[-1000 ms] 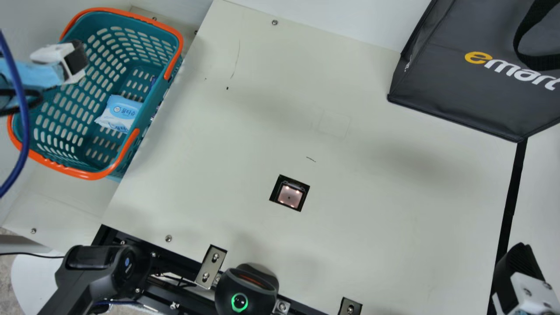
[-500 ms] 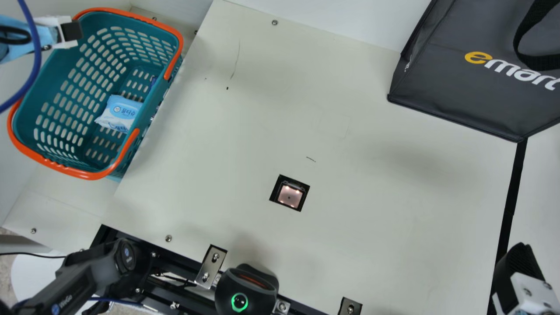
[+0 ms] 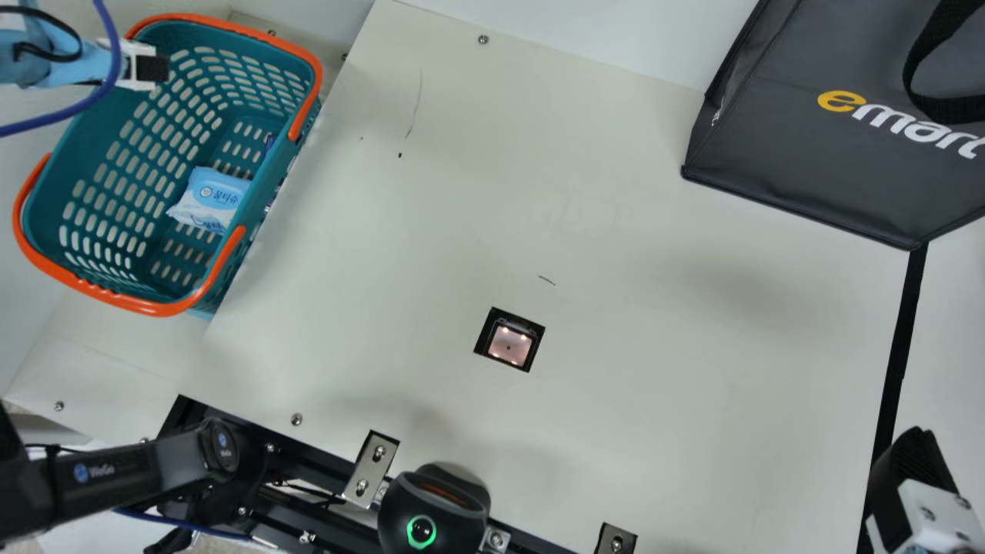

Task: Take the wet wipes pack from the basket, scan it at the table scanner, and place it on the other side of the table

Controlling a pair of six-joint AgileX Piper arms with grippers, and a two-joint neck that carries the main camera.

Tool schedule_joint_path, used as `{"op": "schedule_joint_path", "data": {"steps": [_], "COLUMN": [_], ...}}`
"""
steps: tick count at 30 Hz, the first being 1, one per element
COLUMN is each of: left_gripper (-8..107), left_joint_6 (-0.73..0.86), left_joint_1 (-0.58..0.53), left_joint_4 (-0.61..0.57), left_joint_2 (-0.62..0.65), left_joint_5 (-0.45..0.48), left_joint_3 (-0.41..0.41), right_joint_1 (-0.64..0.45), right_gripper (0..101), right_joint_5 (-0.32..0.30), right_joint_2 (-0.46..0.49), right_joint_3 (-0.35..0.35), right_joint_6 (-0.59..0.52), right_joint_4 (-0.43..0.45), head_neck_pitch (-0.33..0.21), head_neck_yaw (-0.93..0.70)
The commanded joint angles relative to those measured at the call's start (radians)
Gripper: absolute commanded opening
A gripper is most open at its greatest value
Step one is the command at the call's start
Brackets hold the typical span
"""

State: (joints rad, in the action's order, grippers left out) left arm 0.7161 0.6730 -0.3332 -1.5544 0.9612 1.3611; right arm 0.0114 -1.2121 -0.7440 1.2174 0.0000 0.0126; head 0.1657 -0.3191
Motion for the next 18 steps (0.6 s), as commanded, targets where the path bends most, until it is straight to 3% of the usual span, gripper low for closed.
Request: {"op": "schedule_joint_path", "data": {"steps": [1, 18], "left_gripper": [90, 90], "left_joint_6": [0.013, 0.039], "left_joint_1": [-0.005, -0.038], "left_joint_4": [0.01, 0.092], "left_joint_2": [-0.051, -0.265], "left_joint_5": [-0.009, -0.056], "left_joint_3": [0.001, 0.005], "right_joint_1": [0.0, 0.0], "right_gripper": [95, 95], "right_joint_5": [0.0, 0.0], "right_joint_2": [0.0, 0.0], "right_joint_3": [0.0, 0.0], "right_joint_6": [0.0, 0.0], "right_joint_4": [0.0, 0.0], "head_neck_pitch": [-0.027, -0.027], "head_neck_yaw": [-0.002, -0.002]}}
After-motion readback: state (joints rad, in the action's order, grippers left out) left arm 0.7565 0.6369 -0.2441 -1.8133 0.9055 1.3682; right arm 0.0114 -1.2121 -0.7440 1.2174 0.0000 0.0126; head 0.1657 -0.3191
